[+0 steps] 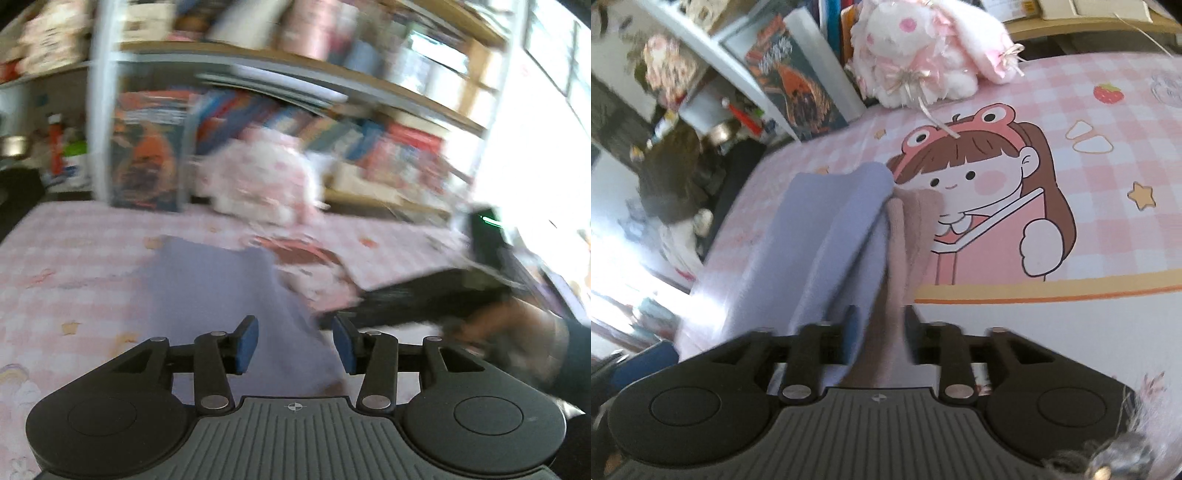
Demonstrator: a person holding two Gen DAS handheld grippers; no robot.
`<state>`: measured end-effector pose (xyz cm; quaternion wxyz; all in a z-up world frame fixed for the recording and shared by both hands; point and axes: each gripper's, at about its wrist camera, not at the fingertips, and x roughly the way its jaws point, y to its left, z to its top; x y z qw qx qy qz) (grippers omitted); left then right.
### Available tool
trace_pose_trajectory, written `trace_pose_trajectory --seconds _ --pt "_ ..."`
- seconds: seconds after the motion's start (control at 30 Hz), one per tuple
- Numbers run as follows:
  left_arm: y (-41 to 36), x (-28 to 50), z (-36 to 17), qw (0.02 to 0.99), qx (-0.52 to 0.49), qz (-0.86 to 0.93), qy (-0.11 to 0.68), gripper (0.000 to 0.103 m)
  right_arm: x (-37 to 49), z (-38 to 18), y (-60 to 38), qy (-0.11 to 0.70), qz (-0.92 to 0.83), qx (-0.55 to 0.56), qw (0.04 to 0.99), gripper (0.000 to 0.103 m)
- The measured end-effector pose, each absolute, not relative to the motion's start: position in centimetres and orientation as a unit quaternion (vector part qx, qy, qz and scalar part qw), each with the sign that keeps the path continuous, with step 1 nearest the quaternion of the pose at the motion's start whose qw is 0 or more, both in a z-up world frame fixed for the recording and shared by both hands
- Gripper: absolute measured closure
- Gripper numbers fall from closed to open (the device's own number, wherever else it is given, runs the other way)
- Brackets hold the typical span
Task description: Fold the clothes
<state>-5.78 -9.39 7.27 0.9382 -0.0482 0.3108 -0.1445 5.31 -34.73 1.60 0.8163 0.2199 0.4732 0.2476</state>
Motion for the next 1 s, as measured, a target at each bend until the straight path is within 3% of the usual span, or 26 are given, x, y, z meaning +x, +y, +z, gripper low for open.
trace_pose_trajectory --seconds 0.23,0.37,0.57,0.6,0.63,0.67,0.7,0.93,1.0 --pt "-8.8 -2.4 1.4 0.908 0.033 -0.170 0.381 0.064 5.4 2.2 -33.3 0.490 0.248 0.257 0.795 0.053" --pt "-8.3 -2.4 -0.4 0.897 0.028 -0.196 0.396 0.064 6.1 0.5 -31.6 0.516 0.235 0.284 0.773 0.048" --pt "-7.4 -2.4 -0.3 0.893 0.023 -0.221 0.391 0.063 7.7 0.5 -29.1 0.492 0.212 0.259 0.803 0.048" --pt "-7.2 -2.4 -0.2 0.893 0.023 -0.223 0.390 0.063 7.9 0.6 -28.5 0.486 0.213 0.244 0.812 0.049" --pt "-7.1 -2.4 -0.2 0.892 0.021 -0.225 0.391 0.063 8.0 0.6 -28.0 0.482 0.209 0.231 0.819 0.060" --pt "-6.9 -2.5 -0.1 0.892 0.018 -0.226 0.392 0.063 7.9 0.7 -27.6 0.478 0.203 0.217 0.827 0.082" --pt "-6.9 -2.5 -0.1 0.891 0.017 -0.228 0.392 0.062 7.7 0.9 -27.3 0.470 0.212 0.207 0.831 0.087" --pt "-6.3 -1.8 0.1 0.883 -0.003 -0.237 0.405 0.061 0.9 5.6 -25.7 0.314 0.379 0.075 0.867 0.088" --pt "-6.3 -1.8 0.1 0.883 0.001 -0.241 0.404 0.059 2.4 3.9 -26.0 0.361 0.305 0.073 0.878 0.088"
